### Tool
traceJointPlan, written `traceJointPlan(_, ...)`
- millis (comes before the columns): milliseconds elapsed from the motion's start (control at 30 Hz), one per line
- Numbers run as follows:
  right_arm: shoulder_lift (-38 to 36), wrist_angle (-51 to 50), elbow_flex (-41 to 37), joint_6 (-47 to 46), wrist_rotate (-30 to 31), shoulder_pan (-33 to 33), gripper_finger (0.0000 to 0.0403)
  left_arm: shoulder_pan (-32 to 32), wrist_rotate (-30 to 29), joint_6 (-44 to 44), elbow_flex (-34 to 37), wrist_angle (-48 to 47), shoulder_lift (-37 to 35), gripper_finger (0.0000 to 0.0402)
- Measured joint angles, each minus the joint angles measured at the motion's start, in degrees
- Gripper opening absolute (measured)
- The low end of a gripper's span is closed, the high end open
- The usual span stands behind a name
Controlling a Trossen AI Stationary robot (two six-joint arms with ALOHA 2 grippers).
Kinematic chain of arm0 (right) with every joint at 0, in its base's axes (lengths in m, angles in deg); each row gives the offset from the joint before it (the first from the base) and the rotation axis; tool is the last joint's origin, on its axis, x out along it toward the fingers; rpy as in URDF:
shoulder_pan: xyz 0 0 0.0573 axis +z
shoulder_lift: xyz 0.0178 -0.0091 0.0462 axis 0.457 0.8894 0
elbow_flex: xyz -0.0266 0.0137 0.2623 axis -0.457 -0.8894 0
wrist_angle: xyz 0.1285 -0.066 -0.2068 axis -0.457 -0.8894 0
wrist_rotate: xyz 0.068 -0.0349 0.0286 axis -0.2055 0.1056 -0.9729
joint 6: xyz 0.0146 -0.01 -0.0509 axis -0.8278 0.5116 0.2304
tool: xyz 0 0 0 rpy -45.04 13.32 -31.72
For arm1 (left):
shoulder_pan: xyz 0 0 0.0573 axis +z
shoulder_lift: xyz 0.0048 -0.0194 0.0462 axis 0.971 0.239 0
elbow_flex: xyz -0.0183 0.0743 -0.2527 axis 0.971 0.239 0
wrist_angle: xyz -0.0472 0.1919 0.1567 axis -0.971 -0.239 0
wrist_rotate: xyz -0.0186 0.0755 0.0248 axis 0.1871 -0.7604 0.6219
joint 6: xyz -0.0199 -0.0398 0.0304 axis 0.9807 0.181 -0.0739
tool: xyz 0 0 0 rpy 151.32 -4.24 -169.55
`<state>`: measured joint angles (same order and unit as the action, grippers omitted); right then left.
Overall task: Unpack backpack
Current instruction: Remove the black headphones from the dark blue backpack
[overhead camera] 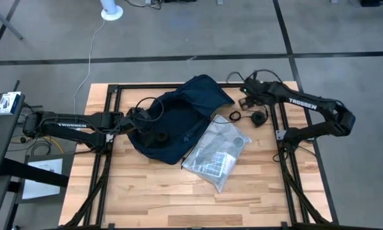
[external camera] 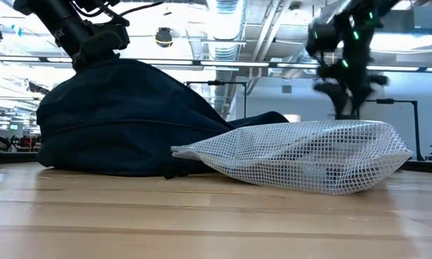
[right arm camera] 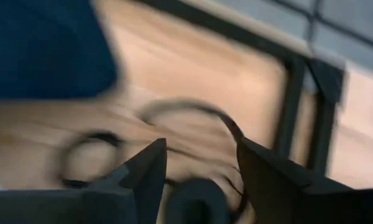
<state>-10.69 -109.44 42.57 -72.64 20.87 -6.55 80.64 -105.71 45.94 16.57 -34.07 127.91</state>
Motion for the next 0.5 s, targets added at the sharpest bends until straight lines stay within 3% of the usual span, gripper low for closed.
traceJointPlan(133, -0.02, 7.51, 8.02, 6.7, -4.56, 5.09, 0.0191, 0.02, 0.84, 0.09, 0.0, 0.91, 0.0, 0.0207)
traceJointPlan(300, 1.67, 24.46, 11.69, 12.78, -15.64, 11.09, 0.0187, -0.5, 9.67, 0.04, 0.0, 5.9, 2.47, 0.0207)
traceJointPlan(500, 11.89, 32.94, 12.76, 14.52, -18.05, 16.34, 0.0176, -2.77, 15.79, -2.23, 0.02, 7.14, 11.46, 0.0207)
